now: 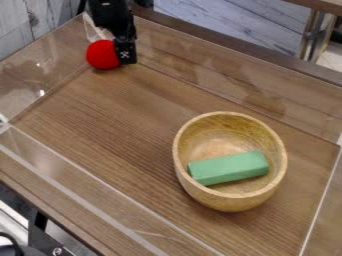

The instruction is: Move the red fruit to the left

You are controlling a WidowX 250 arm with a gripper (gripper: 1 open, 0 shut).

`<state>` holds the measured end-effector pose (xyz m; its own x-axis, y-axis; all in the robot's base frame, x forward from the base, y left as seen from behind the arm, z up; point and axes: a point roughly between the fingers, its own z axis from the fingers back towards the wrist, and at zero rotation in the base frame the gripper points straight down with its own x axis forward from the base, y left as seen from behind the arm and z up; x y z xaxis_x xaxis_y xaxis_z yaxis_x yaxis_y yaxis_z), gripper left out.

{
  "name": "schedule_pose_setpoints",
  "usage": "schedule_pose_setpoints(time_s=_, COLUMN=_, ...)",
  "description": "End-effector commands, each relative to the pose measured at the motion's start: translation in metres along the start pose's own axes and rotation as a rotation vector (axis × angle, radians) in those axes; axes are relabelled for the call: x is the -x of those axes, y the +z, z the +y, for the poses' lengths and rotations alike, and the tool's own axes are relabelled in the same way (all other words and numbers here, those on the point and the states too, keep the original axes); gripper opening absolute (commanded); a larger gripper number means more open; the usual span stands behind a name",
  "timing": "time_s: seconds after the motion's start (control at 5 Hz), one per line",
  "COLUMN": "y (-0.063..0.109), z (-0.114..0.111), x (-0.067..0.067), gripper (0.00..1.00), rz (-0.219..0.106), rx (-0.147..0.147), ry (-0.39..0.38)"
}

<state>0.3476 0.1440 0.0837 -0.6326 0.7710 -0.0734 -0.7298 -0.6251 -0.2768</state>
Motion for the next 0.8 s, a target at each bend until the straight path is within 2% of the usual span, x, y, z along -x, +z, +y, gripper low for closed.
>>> schedule_pose_setpoints(time_s=0.0, y=0.039, z=-0.012, x=0.011, gripper=1.0, rz=0.047, rx=0.058, ry=0.046)
schedule_pose_setpoints(time_s=0.4, y=0.027, z=-0.018, x=0.013, gripper=1.0, rz=0.08, rx=-0.006, ry=0.039)
schedule_pose_setpoints(time_s=0.6, y=0.021, z=-0.015, x=0.01, gripper=1.0, rz=0.066, rx=-0.033, ry=0.16)
